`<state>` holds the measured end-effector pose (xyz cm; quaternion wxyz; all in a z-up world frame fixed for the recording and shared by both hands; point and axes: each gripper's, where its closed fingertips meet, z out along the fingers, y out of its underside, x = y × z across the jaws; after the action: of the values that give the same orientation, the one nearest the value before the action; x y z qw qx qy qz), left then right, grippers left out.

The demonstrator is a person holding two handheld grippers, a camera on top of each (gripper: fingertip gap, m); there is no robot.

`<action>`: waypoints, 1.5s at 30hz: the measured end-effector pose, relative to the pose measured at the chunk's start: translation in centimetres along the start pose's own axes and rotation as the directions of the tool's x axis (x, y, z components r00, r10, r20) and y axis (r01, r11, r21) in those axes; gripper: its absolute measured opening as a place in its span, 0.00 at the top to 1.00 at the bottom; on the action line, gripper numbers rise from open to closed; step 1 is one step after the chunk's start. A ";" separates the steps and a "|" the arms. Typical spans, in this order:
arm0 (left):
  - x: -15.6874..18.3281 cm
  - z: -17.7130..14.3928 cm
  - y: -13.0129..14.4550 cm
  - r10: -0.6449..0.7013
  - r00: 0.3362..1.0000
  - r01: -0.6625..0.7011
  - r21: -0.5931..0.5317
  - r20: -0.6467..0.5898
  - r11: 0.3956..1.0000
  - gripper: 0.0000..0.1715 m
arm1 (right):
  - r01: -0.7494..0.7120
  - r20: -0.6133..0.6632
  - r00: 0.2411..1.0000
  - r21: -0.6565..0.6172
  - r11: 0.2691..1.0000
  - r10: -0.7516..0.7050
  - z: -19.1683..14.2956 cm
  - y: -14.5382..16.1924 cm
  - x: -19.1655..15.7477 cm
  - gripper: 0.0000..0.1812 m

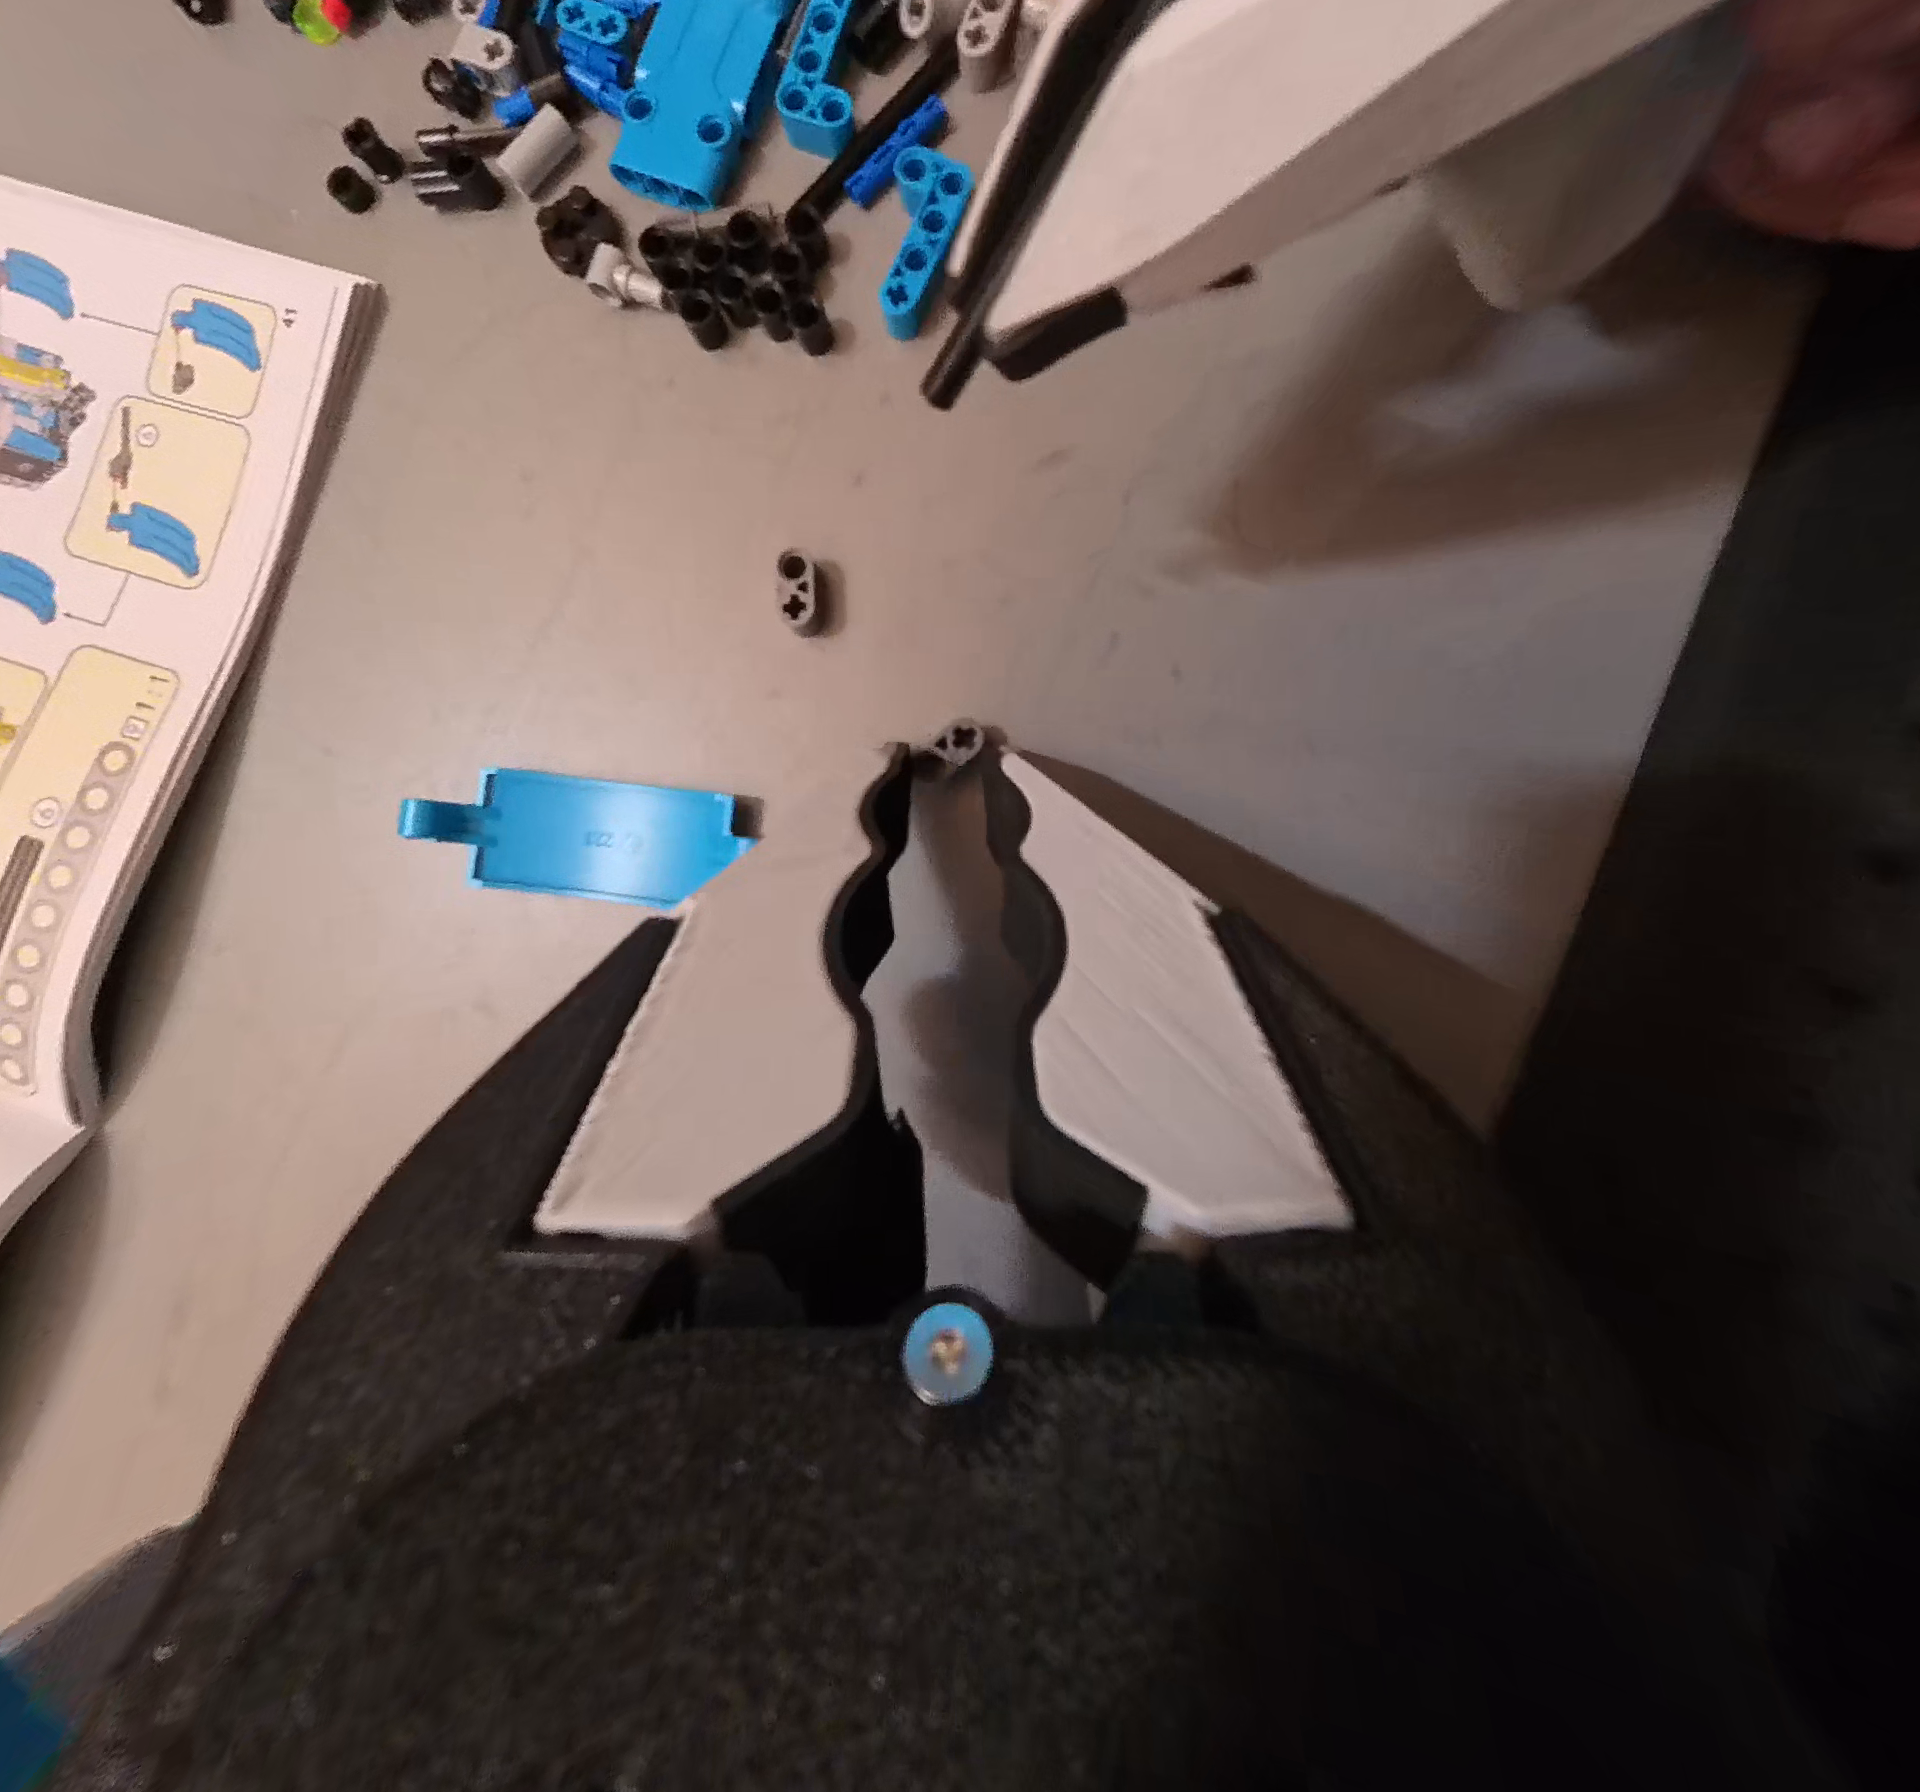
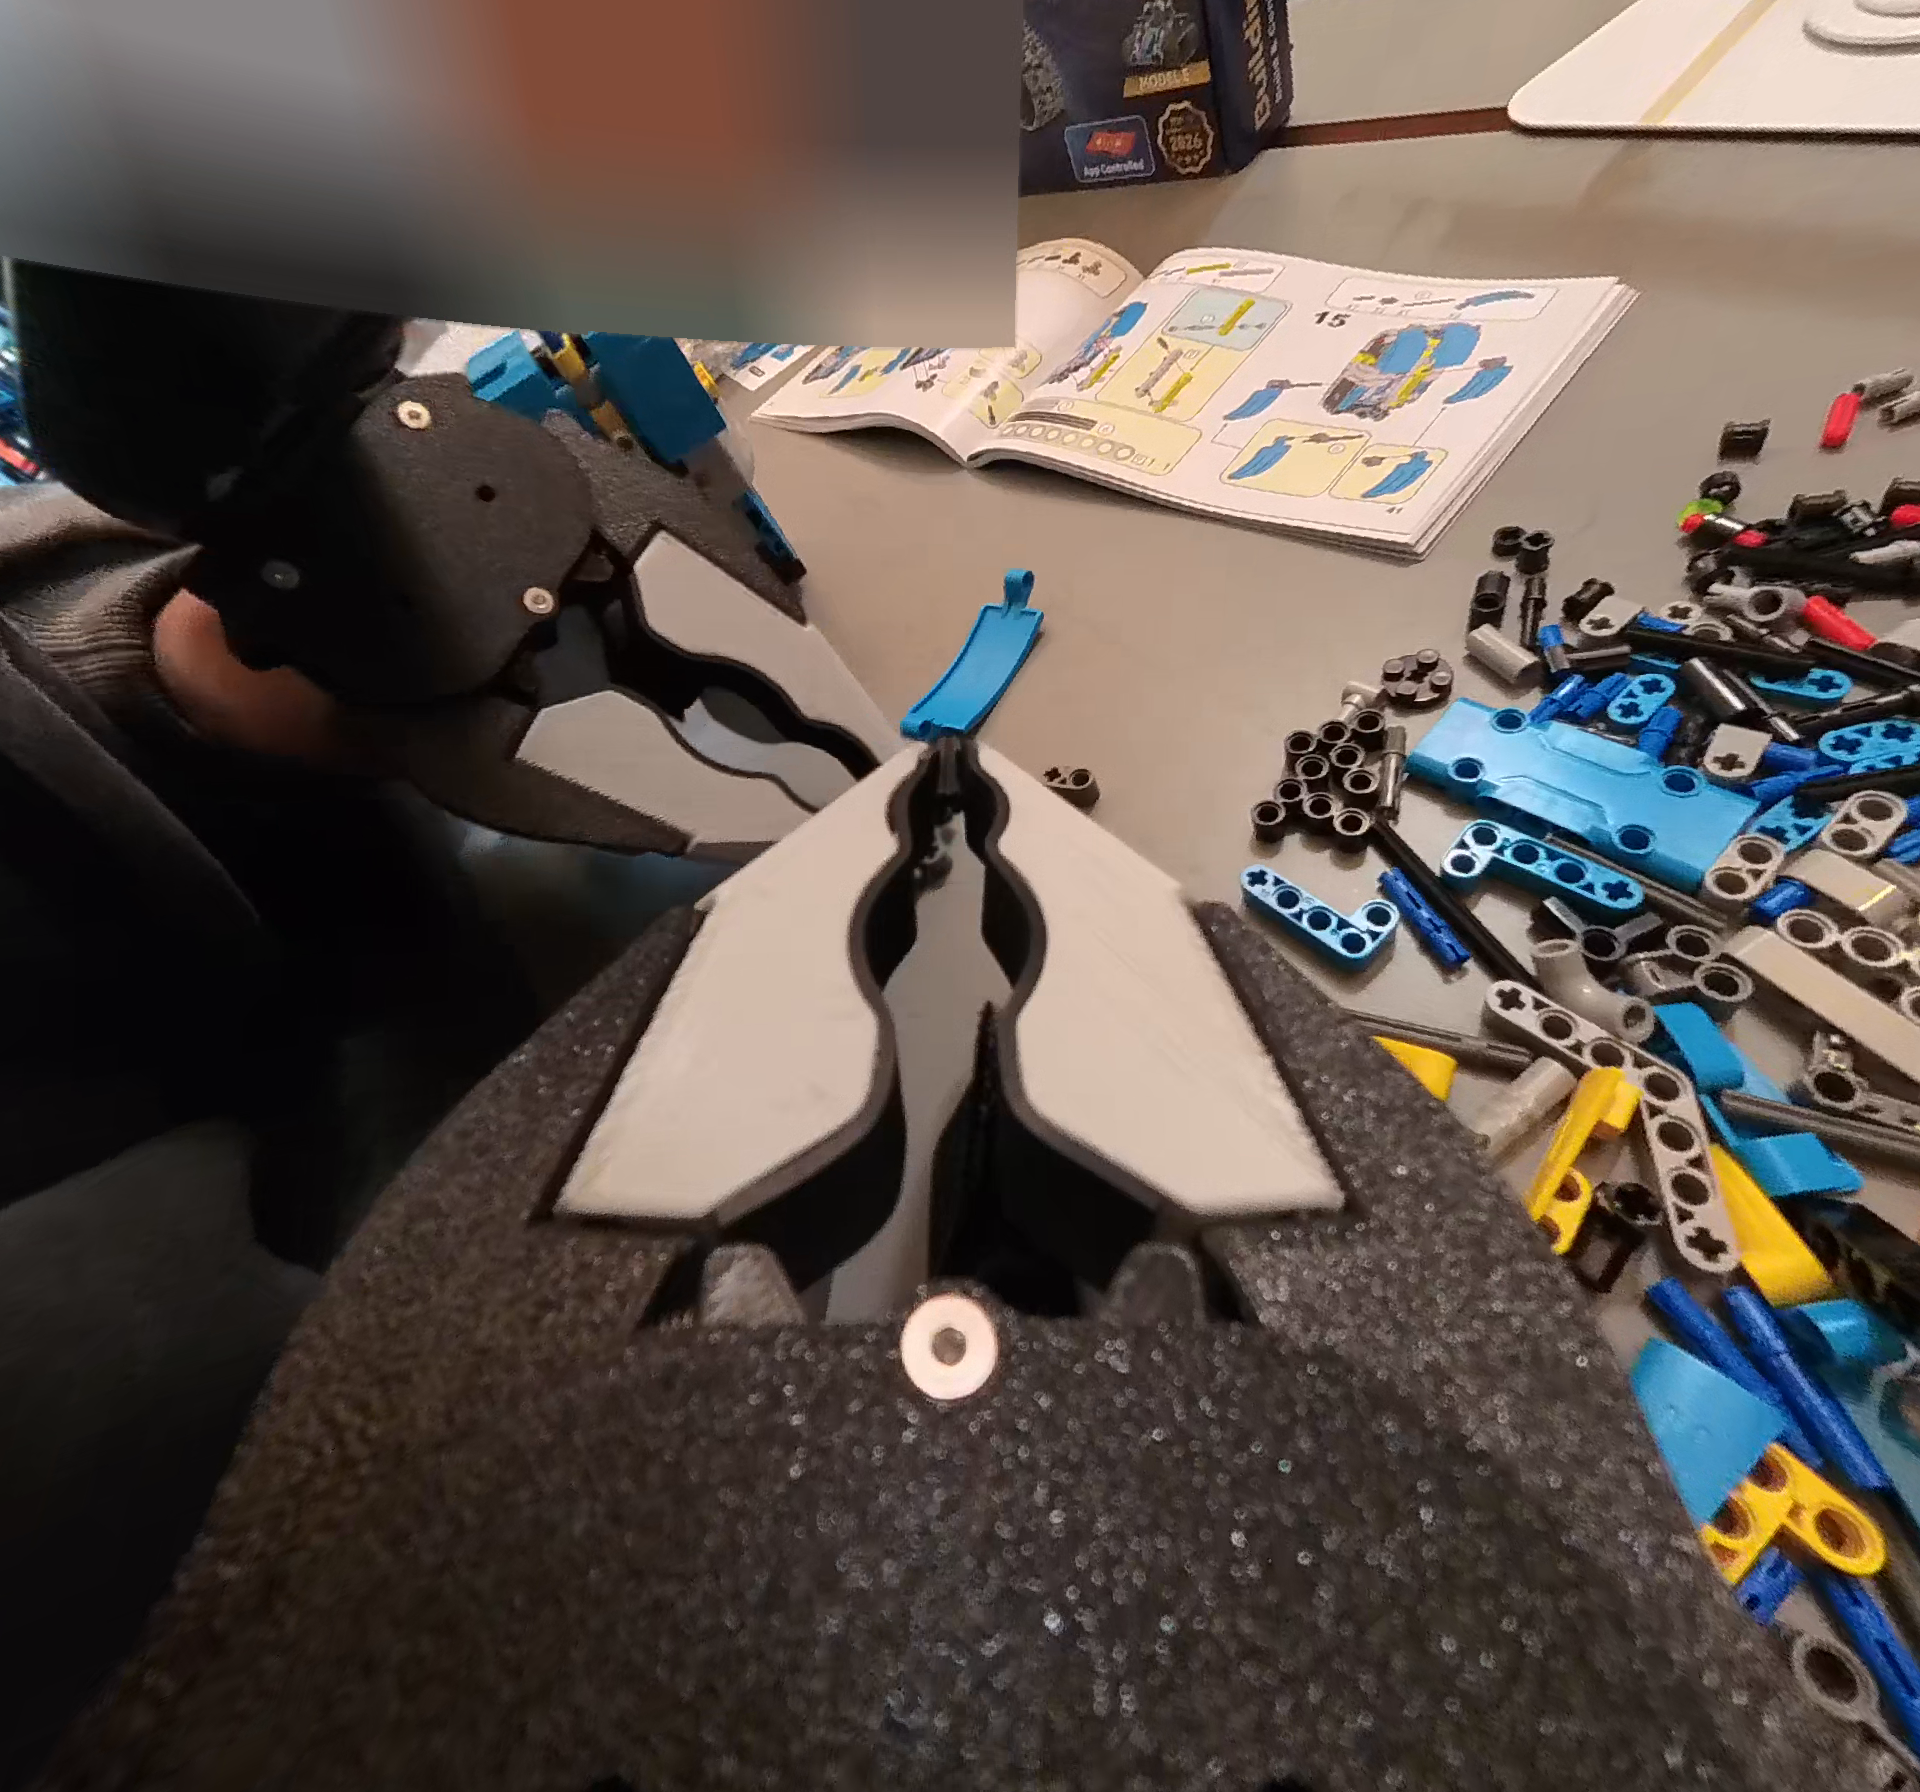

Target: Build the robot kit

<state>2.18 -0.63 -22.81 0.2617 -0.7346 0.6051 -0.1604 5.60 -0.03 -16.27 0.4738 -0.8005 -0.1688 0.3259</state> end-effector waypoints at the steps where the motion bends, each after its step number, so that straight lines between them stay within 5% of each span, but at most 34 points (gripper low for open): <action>1: 0.4 -0.1 0.0 0.000 1.000 0.000 0.007 -0.021 1.000 0.90 | 0.001 0.001 1.000 0.000 1.000 -0.001 0.0 0.0 0.0 0.98; 6: 1.4 -1.1 -1.7 0.020 0.991 -0.005 0.114 -0.130 0.993 0.90 | -0.003 0.008 1.000 0.007 1.000 0.003 -0.1 -0.1 -0.1 0.98; 20: 0.8 -0.1 0.2 0.011 0.994 -0.012 -0.007 -0.105 1.000 0.96 | -0.014 0.026 1.000 0.002 1.000 0.014 0.0 0.0 -0.2 0.98; 39: 1.0 0.2 -0.2 0.012 0.993 -0.012 0.002 -0.119 1.000 0.96 | -0.011 0.029 1.000 -0.003 1.000 0.011 0.1 0.1 -0.4 0.98; 42: 0.9 -0.3 -0.8 -0.034 0.991 0.044 0.079 -0.129 0.996 0.96 | -0.010 0.029 1.000 -0.004 1.000 0.010 0.1 0.1 -0.4 0.98; 45: 1.2 -2.3 -3.1 -0.039 0.983 0.089 0.289 -0.177 0.953 0.96 | -0.030 0.065 0.997 0.028 0.999 0.028 -0.1 -0.4 -0.7 0.98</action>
<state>3.66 -1.88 -19.28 0.3109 -0.6903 0.5701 -0.3191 5.19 -0.29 -15.61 0.4747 -0.7851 -0.1676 0.3609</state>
